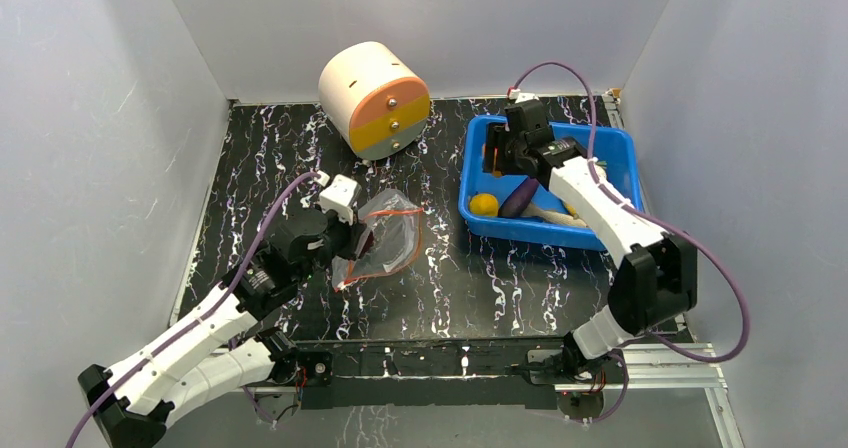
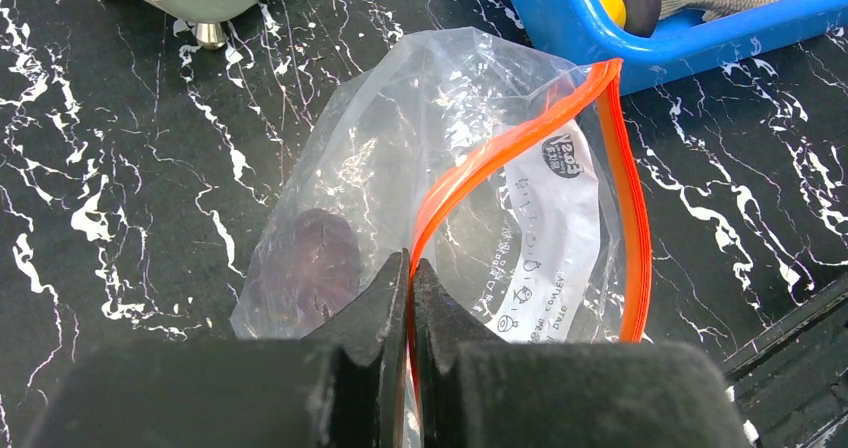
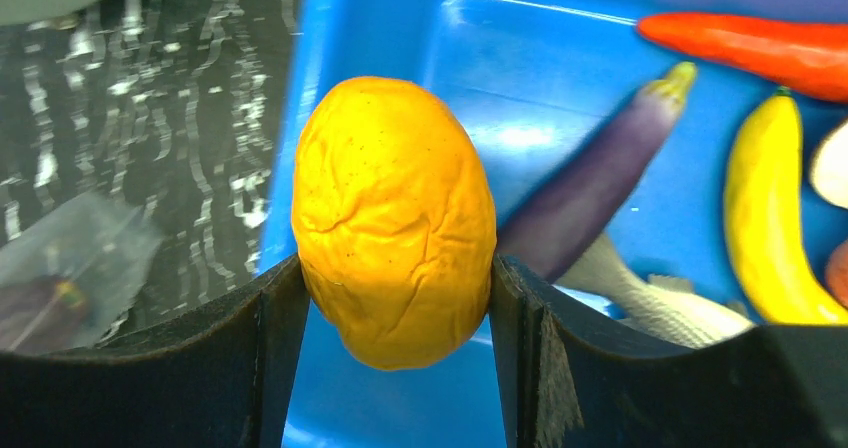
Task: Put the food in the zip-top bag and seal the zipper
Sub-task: Pick up the fake fruit from the bin, then place the fake fruit in the zipper food storage bag.
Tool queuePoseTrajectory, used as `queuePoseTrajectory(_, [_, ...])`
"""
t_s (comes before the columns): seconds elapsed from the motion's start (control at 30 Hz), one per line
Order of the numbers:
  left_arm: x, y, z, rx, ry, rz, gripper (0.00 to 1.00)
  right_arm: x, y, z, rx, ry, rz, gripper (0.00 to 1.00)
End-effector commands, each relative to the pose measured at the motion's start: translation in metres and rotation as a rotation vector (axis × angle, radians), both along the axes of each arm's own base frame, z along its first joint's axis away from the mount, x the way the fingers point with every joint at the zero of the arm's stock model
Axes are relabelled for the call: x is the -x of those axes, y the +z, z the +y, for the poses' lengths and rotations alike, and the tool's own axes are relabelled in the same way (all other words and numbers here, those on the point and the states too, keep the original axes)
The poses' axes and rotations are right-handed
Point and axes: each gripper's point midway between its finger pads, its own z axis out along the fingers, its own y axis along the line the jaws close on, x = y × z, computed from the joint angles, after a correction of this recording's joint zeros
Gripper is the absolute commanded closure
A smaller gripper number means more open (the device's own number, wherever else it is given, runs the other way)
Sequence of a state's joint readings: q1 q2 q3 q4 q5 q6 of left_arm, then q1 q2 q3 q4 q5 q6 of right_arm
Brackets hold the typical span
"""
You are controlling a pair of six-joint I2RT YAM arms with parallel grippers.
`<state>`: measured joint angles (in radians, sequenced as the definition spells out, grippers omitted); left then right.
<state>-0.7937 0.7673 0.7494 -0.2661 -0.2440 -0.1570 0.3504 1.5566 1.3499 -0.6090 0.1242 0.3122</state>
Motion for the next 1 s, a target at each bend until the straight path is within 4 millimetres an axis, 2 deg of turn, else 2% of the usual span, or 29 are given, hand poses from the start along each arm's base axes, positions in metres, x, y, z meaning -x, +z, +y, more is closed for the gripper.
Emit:
queuePoseTrajectory(0.0, [-0.005,0.0,-0.005,0.029,0.012,0.002,1.0,0.022,0.045,0.039,-0.113,0.078,-0.074,0.62])
queuePoseTrajectory(0.2, [-0.006,0.003,-0.014,0.07,0.008,0.024,1.0,0.065,0.082,0.093,-0.271,0.251,-0.099,0.62])
queuePoseTrajectory(0.43, [-0.008,0.007,-0.022,0.102,0.002,0.035,1.0,0.123,0.098,0.145,-0.419,0.394,-0.093,0.62])
queuePoseTrajectory(0.47, [-0.009,0.006,-0.024,0.108,0.001,0.043,1.0,0.136,0.099,0.153,-0.448,0.42,-0.08,0.62])
queuePoseTrajectory(0.6, [-0.008,0.007,-0.026,0.129,0.003,0.052,1.0,0.161,0.106,0.175,-0.553,0.504,-0.064,0.61])
queuePoseTrajectory(0.77, [-0.01,0.005,-0.029,0.136,0.01,0.066,1.0,0.196,0.102,0.2,-0.59,0.622,-0.027,0.61])
queuePoseTrajectory(0.97, [-0.008,0.004,-0.03,0.159,0.01,0.071,1.0,0.217,0.085,0.209,-0.562,0.661,0.028,0.59])
